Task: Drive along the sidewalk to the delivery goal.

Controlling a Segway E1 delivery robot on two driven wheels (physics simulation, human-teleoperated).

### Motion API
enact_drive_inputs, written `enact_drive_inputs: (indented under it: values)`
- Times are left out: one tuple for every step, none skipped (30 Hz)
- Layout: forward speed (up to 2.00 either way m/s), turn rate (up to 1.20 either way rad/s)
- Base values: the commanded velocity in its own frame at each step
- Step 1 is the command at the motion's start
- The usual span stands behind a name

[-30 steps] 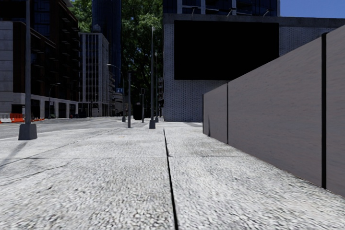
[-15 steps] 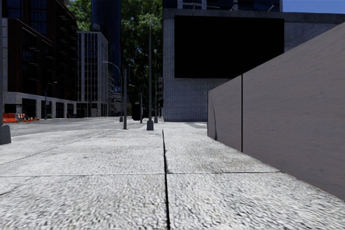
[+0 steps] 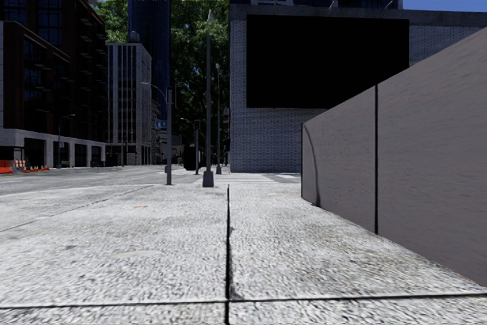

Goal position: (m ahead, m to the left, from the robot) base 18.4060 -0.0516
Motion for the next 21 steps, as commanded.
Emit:
enact_drive_inputs:
  values:
    - [2.00, 0.00]
    - [2.00, 0.00]
    - [2.00, 0.00]
    - [2.00, 0.00]
    - [2.00, 0.00]
    - [2.00, 0.00]
    - [2.00, 0.00]
    - [2.00, 0.00]
    - [2.00, 0.00]
    - [2.00, 0.00]
    - [2.00, 0.00]
    - [2.00, 0.00]
    - [2.00, 0.00]
    - [2.00, 0.00]
    - [2.00, 0.00]
    - [2.00, 0.00]
    - [2.00, 0.00]
    - [2.00, 0.00]
    - [2.00, 0.00]
    - [2.00, 0.00]
    - [2.00, 0.00]
